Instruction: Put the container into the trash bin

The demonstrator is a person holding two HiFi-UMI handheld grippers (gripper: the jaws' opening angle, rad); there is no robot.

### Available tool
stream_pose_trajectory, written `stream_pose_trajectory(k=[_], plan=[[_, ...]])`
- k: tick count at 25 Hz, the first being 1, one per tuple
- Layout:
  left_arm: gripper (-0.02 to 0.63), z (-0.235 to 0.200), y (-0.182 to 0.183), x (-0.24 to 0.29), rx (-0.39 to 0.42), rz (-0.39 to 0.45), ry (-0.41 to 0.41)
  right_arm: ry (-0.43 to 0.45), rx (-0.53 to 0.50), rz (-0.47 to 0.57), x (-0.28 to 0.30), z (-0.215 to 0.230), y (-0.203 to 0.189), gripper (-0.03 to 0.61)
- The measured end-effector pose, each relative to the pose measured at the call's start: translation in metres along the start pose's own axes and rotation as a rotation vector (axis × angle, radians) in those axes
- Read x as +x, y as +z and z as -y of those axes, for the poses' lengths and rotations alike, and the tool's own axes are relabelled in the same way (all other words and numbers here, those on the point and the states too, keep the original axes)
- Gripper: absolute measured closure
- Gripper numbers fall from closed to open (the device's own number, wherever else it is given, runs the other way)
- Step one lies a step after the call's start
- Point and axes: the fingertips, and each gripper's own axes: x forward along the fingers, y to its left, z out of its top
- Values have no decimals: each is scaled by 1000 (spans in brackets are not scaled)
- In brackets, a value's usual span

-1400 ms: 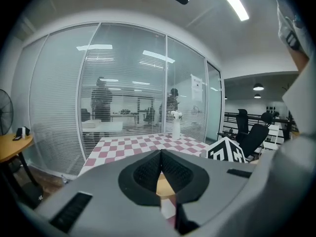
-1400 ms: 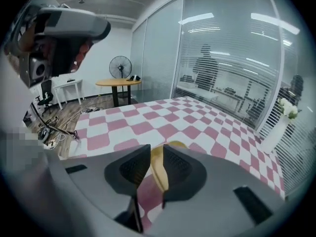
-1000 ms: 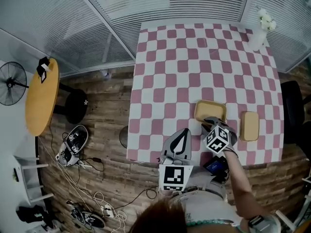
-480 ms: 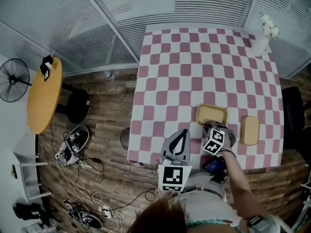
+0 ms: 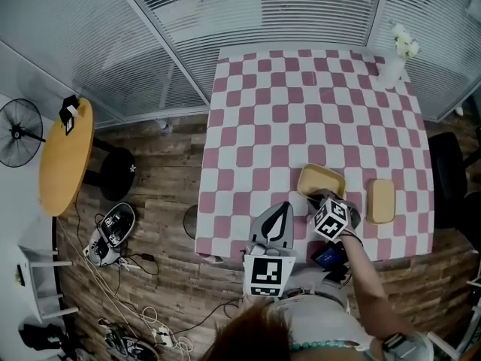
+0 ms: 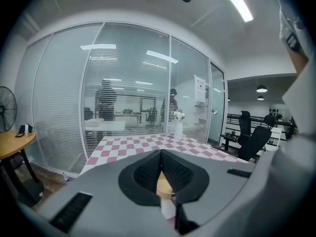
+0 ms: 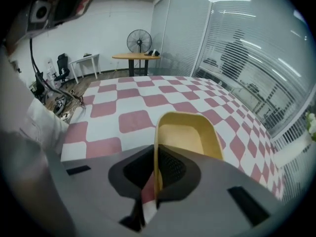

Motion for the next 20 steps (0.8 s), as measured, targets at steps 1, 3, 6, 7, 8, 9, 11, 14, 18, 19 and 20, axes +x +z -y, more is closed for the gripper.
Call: stream_pose_trajectory(k=[1,3,6,7,8,9,11,14,18,19,20], plan=[[609,2,0,0,2,1,-4,4,25,24,-5,1,4,571],[609,5,0,-1,4,4,-13,7,75,72,-14,4,12,571],[609,9,2,-3,7,9,-25,2,142,137,-30,8,21,572],[609,10,2,-3,9,11,-30,-3,160,159,-35,10,24,572],[609,11,3,-3,10,15,-34,-9,179,182,-40,12,27,572],[609,12,4,-3,10,20,-38,-15,198,207,-45,15,30,572],[609,13,6,-2,8,27,-47,-19,240,265,-57,19,38,572],[609,17,7,-1,11,28,-53,-30,291,347,-76,24,48,572],[609,18,8,-1,20,32,-52,-43,332,434,-102,28,63,574],[609,18,9,0,22,34,-51,-47,337,453,-108,29,66,572],[609,18,10,0,22,37,-51,-52,340,471,-115,30,70,572]])
